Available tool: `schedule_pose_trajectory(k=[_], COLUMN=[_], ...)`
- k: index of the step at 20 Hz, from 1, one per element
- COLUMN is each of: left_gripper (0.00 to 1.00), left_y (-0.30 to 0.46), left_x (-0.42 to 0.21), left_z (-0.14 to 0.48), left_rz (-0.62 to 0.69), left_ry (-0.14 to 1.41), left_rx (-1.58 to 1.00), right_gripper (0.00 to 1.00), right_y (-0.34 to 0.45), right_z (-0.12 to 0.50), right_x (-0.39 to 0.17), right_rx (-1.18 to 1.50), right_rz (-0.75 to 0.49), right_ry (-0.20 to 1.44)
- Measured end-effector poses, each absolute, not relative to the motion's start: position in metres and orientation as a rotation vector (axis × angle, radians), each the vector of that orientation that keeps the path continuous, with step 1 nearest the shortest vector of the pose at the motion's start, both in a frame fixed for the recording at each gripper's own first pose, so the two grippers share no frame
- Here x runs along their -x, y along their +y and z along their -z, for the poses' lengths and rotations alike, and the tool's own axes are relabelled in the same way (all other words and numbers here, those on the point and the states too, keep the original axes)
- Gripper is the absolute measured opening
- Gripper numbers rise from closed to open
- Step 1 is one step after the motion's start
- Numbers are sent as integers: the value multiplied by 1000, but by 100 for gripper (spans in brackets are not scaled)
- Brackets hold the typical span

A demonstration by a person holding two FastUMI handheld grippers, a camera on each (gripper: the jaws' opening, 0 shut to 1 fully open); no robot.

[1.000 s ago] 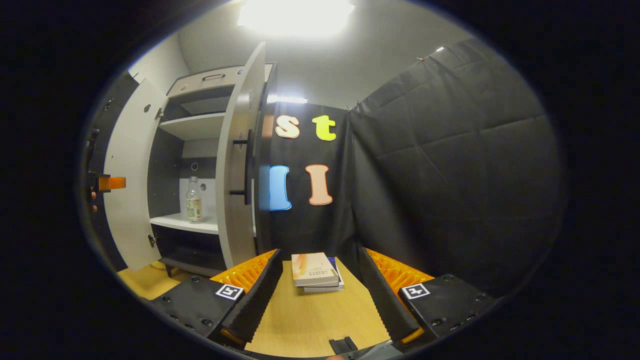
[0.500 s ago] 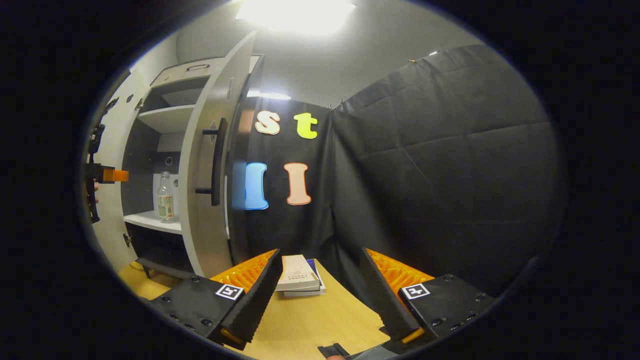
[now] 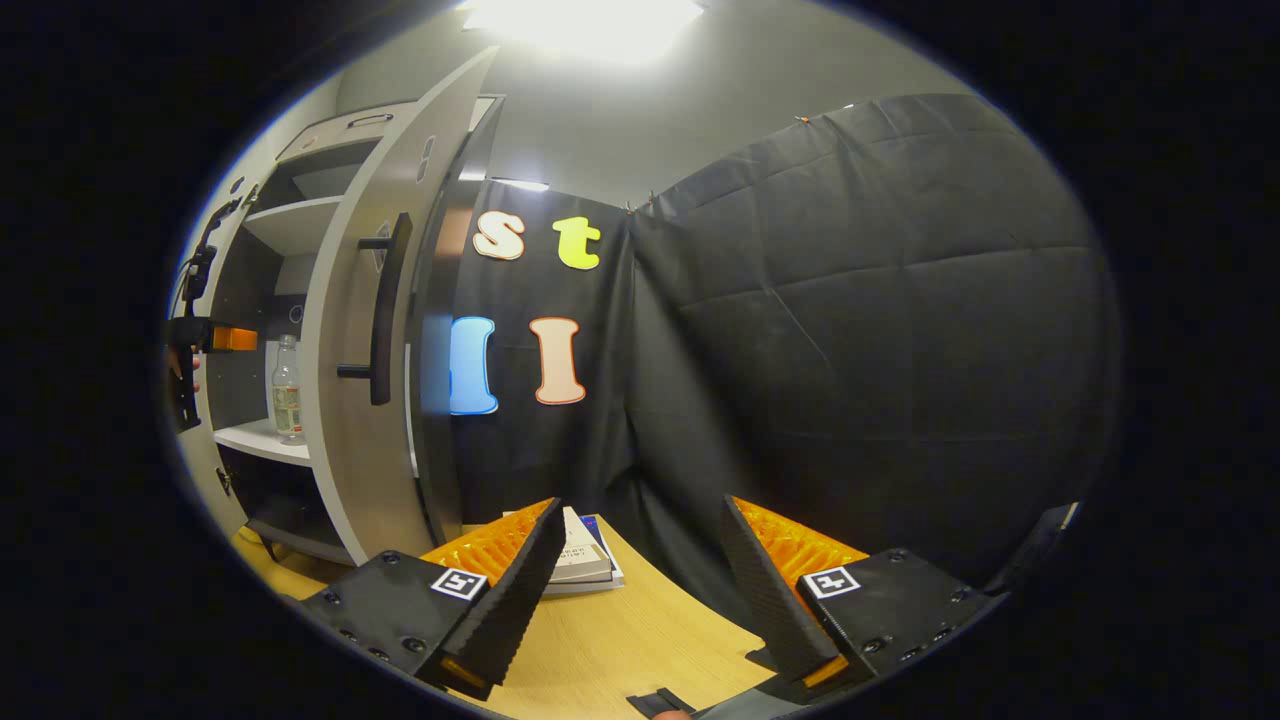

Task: Grasp the bottle in the cabinet with the left hand and place it on the coaster, then close the right door with the right hand and the left door with the left hand.

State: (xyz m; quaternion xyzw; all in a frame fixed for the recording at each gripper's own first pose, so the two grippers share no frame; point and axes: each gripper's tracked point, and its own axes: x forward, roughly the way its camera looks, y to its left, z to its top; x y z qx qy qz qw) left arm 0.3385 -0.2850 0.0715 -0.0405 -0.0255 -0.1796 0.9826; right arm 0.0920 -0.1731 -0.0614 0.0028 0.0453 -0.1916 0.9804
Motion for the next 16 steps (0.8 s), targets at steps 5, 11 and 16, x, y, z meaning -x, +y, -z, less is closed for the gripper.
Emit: schedule_pose_trajectory(k=[5,11,16], left_gripper=[96,96,91], left_y=[-304,-323,-331], left_x=[-381,-425,-450], left_z=[-66,-57,-49], left_rz=[391,403,403], left_ry=[-45,-29,-6], left_rx=[68,61,35], right_gripper=[99,99,99], right_y=[-178,-181,-182], right_z=[69,77,80], right_x=[-90,-88,-87], right_rx=[3,5,10], right_rz=[442,500,519], right_ry=[112,132,142])
